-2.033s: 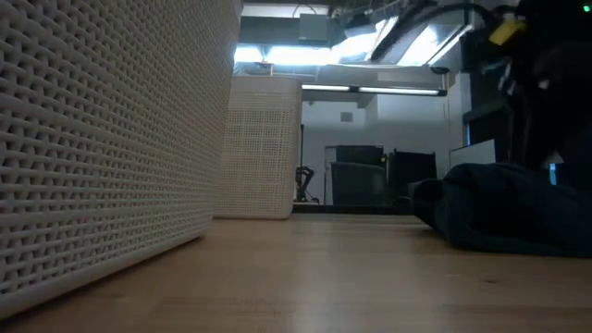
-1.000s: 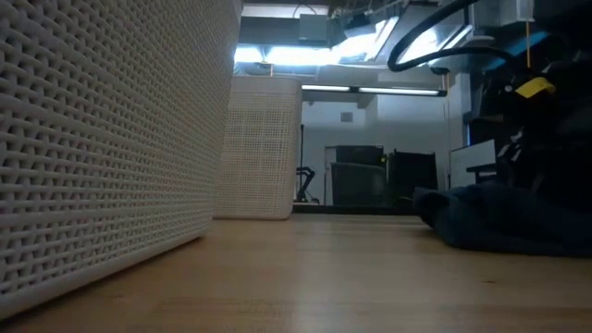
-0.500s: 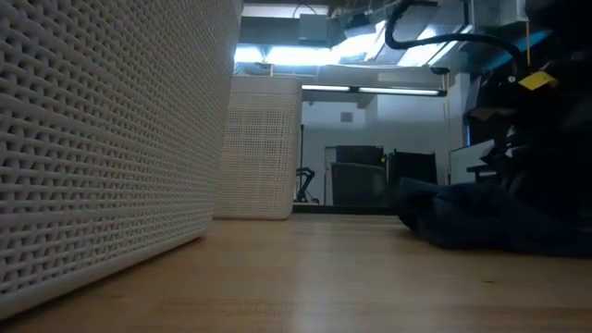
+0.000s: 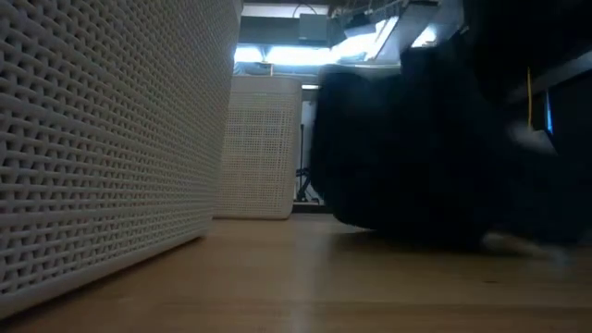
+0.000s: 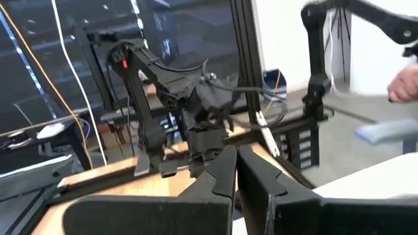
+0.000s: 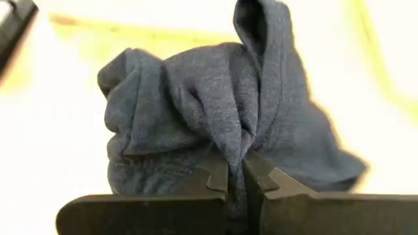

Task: Sort clothes
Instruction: Put the dark blue short into the top laundry organizer

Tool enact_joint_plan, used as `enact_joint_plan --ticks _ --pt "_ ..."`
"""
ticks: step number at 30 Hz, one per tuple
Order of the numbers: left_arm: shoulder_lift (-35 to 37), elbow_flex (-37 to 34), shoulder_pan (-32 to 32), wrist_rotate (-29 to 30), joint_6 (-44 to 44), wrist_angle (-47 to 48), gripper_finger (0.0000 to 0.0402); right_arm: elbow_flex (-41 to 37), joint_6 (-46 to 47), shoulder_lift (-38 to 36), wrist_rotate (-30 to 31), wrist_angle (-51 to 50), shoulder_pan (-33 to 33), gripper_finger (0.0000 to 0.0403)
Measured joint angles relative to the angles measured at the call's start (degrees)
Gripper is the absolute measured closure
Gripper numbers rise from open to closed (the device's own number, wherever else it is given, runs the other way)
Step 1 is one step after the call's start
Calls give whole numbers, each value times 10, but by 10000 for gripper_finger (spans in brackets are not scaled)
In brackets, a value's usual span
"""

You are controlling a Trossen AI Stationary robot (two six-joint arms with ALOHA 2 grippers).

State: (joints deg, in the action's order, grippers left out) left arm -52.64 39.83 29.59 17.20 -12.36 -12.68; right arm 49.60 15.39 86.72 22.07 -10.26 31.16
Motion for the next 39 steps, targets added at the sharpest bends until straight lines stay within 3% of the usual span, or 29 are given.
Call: enact_joint_plan --ticks 6,15,17,20,24,29,39 --pt "9 5 0 0 30 -44 396 158 -130 -2 25 -61 0 393" --pt "43 35 0 0 29 -35 396 334 -304 4 38 -40 -5 394" --pt "51 47 0 3 28 -18 396 350 -345 13 15 5 -13 395" --pt "62 69 0 30 30 10 396 368 -388 38 -66 96 -39 396" --pt "71 94 -7 51 32 51 396 394 -405 84 -158 189 -77 390" --pt "80 109 -16 51 33 82 396 437 -407 156 -217 257 -114 391" --pt "93 109 -16 51 34 108 396 484 -370 290 -231 288 -139 353"
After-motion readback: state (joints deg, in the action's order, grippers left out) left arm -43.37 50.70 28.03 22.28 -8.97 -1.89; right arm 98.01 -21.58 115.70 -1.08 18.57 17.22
